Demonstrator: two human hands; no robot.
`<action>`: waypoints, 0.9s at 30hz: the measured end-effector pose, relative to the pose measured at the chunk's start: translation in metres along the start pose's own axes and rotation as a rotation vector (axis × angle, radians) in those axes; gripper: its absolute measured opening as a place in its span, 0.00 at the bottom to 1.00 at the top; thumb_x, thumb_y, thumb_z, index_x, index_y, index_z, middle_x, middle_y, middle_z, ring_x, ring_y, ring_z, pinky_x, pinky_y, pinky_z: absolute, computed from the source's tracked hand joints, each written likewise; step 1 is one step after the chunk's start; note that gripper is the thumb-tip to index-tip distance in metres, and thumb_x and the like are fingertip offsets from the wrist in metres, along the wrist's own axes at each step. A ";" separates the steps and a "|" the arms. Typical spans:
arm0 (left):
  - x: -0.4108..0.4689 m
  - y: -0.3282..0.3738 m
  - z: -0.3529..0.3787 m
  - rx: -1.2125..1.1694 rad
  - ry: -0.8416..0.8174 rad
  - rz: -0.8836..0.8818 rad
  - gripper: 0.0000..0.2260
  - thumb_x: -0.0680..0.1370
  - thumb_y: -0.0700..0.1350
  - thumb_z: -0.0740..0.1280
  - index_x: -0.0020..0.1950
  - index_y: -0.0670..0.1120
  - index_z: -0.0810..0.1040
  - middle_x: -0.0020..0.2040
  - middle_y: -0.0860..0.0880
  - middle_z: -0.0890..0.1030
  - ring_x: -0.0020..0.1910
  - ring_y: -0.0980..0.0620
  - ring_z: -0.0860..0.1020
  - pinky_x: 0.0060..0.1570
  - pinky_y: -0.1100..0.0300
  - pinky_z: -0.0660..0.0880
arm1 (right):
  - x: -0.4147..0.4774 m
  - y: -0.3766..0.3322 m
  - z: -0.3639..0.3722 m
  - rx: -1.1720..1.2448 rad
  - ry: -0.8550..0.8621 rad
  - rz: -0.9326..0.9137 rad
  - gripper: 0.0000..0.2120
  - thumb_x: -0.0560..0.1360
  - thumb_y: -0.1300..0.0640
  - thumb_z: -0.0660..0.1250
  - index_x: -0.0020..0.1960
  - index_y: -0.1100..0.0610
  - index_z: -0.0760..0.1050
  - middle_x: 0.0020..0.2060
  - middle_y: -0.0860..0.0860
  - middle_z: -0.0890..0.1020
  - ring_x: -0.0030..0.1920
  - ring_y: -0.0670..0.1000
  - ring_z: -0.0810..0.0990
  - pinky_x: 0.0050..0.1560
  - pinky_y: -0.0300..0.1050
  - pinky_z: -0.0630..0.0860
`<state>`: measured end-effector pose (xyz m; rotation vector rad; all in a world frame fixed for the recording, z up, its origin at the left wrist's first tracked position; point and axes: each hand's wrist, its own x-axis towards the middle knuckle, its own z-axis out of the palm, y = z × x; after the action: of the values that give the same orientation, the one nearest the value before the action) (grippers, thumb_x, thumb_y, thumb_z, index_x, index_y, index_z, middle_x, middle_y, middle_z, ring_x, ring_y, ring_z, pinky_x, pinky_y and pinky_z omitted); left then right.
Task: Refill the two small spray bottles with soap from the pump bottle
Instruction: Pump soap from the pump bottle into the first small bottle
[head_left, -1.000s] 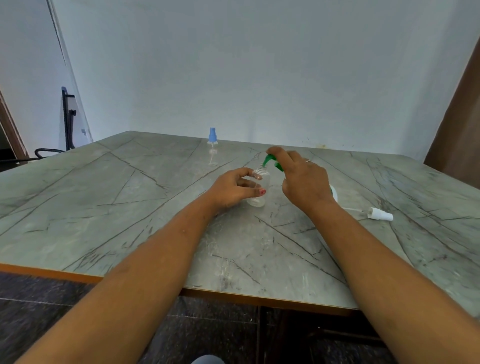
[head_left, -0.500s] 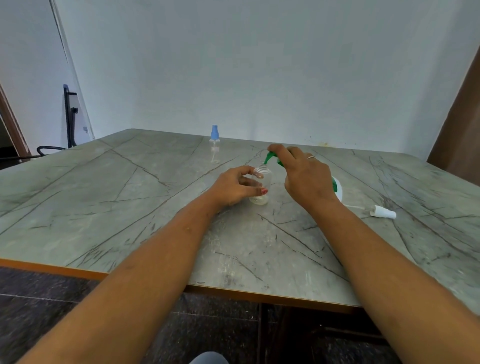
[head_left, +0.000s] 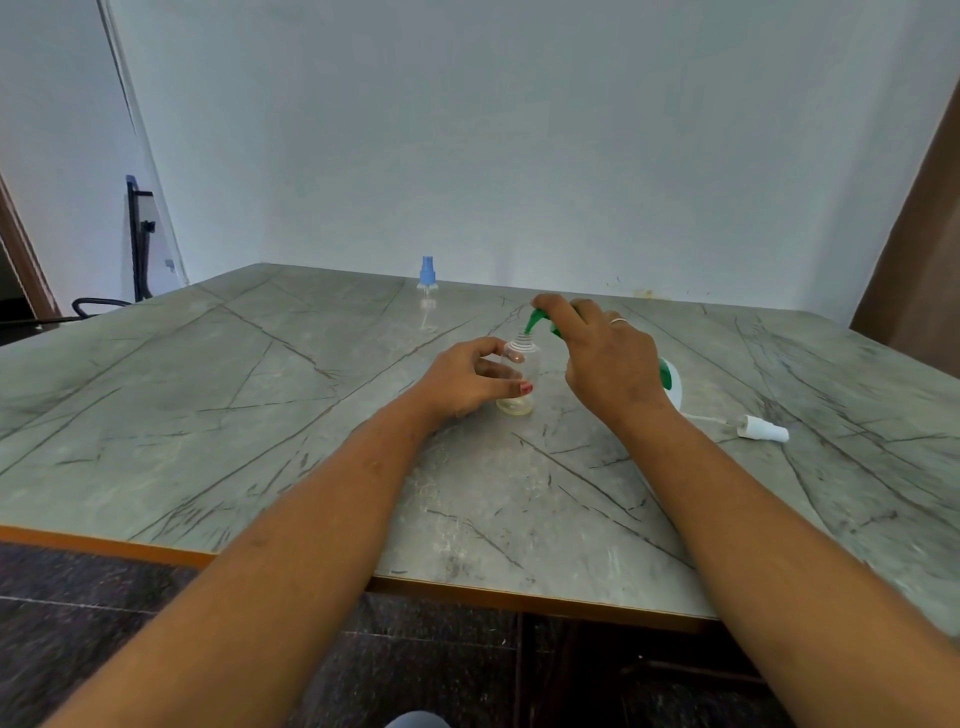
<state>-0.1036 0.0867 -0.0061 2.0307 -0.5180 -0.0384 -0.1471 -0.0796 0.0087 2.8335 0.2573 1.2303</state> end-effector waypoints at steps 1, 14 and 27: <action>0.000 0.000 0.000 0.001 -0.001 0.001 0.18 0.70 0.49 0.73 0.55 0.57 0.69 0.57 0.51 0.80 0.50 0.55 0.77 0.52 0.61 0.69 | 0.000 0.000 0.000 0.004 0.002 -0.003 0.28 0.71 0.67 0.64 0.69 0.49 0.65 0.55 0.56 0.78 0.43 0.59 0.78 0.35 0.47 0.73; -0.004 0.002 0.000 -0.032 -0.008 0.011 0.16 0.71 0.47 0.73 0.54 0.55 0.71 0.57 0.49 0.80 0.52 0.54 0.78 0.54 0.59 0.70 | -0.001 0.001 0.000 -0.007 0.016 -0.011 0.29 0.70 0.68 0.65 0.68 0.50 0.66 0.52 0.57 0.78 0.40 0.60 0.78 0.33 0.47 0.73; -0.006 0.004 0.002 -0.008 0.005 0.015 0.20 0.71 0.47 0.73 0.60 0.52 0.71 0.59 0.48 0.80 0.55 0.52 0.78 0.60 0.54 0.71 | 0.000 0.000 0.003 -0.031 0.001 -0.017 0.33 0.71 0.67 0.66 0.71 0.47 0.61 0.53 0.56 0.78 0.42 0.59 0.78 0.35 0.49 0.76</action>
<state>-0.1103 0.0858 -0.0051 2.0191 -0.5290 -0.0268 -0.1455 -0.0791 0.0066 2.7989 0.2588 1.2216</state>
